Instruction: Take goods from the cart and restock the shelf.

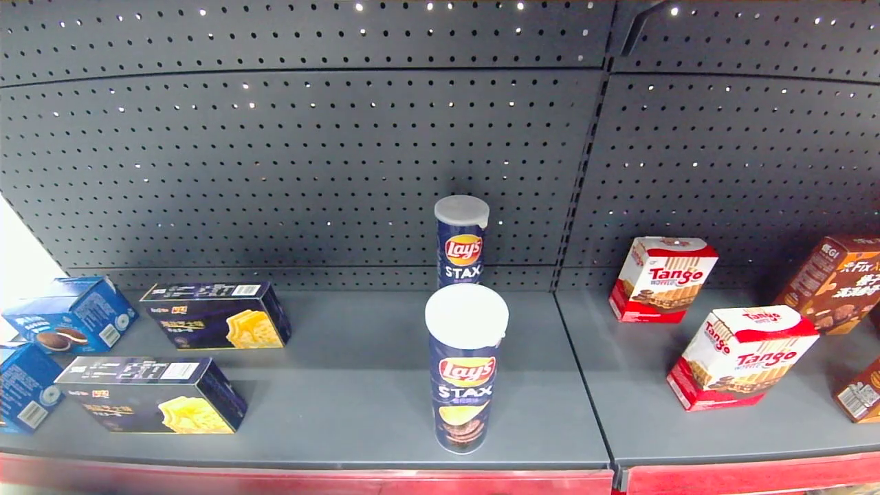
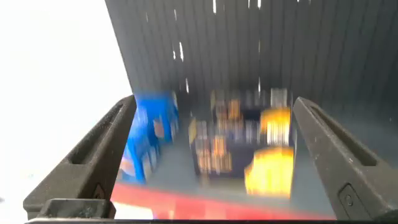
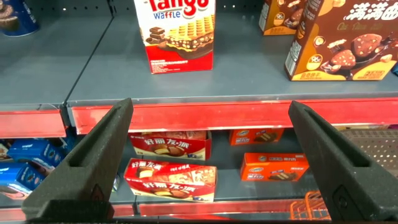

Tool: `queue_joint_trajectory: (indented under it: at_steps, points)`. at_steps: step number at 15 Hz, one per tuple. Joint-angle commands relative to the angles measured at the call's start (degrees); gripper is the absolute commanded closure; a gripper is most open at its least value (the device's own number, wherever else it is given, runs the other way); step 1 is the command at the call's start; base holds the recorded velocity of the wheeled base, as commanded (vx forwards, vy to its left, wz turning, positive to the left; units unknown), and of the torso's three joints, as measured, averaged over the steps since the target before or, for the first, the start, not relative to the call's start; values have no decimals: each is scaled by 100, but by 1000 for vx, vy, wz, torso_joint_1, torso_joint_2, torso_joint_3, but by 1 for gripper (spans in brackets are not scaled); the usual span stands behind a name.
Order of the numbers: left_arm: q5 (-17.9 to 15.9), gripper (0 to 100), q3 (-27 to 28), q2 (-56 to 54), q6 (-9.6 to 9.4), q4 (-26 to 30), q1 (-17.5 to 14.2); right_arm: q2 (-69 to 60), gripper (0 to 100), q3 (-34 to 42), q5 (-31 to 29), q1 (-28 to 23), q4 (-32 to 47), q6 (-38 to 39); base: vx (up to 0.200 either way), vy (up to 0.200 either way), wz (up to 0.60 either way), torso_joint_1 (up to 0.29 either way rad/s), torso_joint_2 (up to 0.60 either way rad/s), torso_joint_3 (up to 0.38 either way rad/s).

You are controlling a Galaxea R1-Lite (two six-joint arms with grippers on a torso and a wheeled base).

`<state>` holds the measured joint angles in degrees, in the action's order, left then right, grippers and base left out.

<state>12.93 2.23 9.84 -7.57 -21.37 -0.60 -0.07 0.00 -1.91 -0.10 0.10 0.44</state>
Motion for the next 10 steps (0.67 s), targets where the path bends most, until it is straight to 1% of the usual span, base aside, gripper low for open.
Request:
queue_joint_trajectory:
  at_steps: [1,2,3,4,5,6,7,8,10]
  points:
    - [-89,0,-223,-861,186,792,16,7,0,0,-2,1,-1,0,0,0,0,0,0,0]
    - [-142,0,-223,-984,265,1276,25,7,0,0,-2,1,-1,0,0,0,0,0,0,0]
    - [-309,0,-223,-984,388,1399,25,7,0,0,-2,1,-1,0,0,0,0,0,0,0]
    - [-696,0,-223,-984,581,1575,25,7,0,0,-2,1,-1,0,0,0,0,0,0,0]
    - [-872,0,-223,-984,652,1680,25,7,0,0,-2,1,-1,0,0,0,0,0,0,0]
    - [-1091,0,-223,-984,704,1952,25,7,0,0,-2,1,-1,0,0,0,0,0,0,0]
    - [-1109,0,-223,-984,827,2058,25,7,0,0,-2,1,-1,0,0,0,0,0,0,0]
    - [-1091,0,-223,-984,871,2084,25,7,0,0,-2,1,-1,0,0,0,0,0,0,0]
    - [-1030,0,-223,-984,880,2102,42,7,0,0,-2,1,-1,0,0,0,0,0,0,0]
